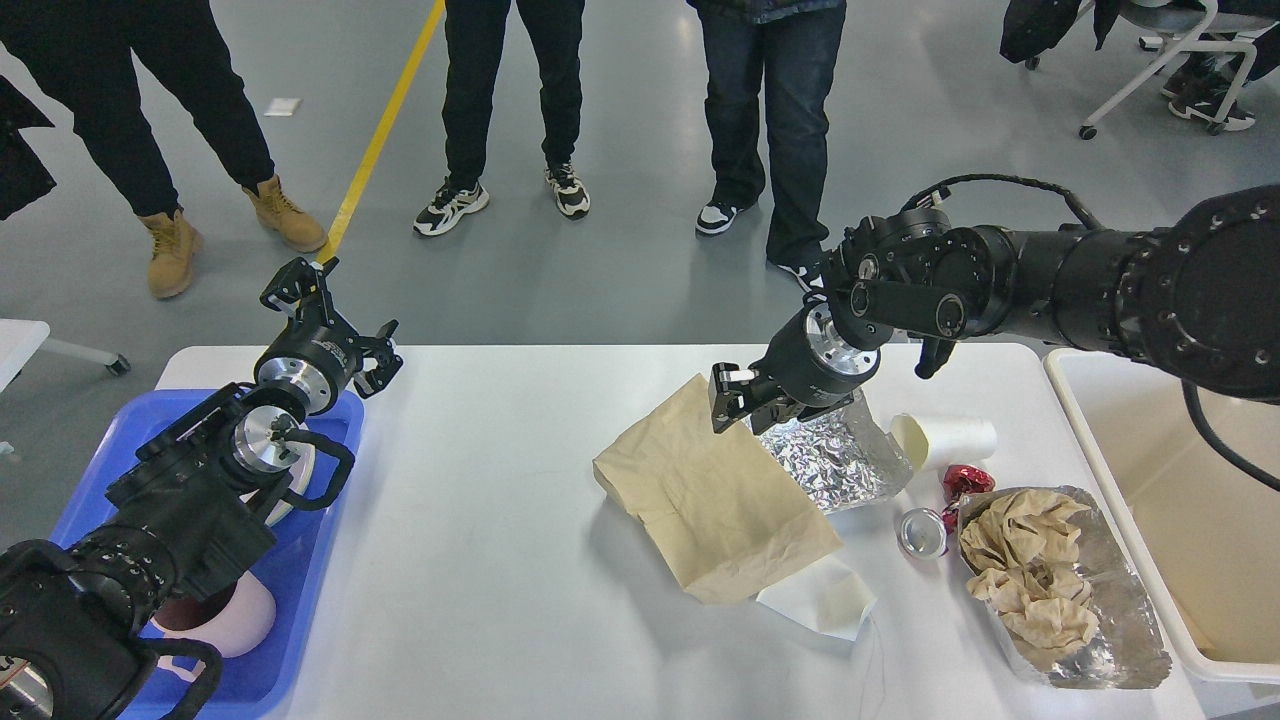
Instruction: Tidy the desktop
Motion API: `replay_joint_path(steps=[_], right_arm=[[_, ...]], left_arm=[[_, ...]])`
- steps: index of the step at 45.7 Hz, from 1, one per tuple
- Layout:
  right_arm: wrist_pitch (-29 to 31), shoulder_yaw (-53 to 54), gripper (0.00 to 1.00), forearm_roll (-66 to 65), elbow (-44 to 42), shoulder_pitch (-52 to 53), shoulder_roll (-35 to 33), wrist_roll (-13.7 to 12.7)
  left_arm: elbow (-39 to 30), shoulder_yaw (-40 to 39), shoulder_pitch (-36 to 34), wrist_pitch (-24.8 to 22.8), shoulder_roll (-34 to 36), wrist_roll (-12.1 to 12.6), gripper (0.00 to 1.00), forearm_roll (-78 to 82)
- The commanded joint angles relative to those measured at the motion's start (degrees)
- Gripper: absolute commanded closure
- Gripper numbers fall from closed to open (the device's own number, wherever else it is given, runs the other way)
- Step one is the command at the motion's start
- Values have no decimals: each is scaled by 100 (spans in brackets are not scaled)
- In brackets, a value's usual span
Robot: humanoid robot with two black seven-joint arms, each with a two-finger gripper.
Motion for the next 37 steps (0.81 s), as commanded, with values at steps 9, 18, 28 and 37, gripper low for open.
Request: replay_joint_path(steps=[9, 18, 28, 37], right_arm=[[491, -31, 3, -73, 533, 940, -307, 12], [571, -329, 3, -389, 1535, 1837, -483, 12], [667, -637, 3, -636, 2572, 2944, -729, 39], [431, -602, 3, -679, 2600, 2604, -765, -5]], left_arm=[[7, 2, -1, 0, 0, 0, 3, 6], [-2, -7, -1, 0, 0, 0, 3, 6], [-2, 2, -9, 0, 0, 0, 3, 6], [-2, -7, -1, 0, 0, 0, 3, -3]])
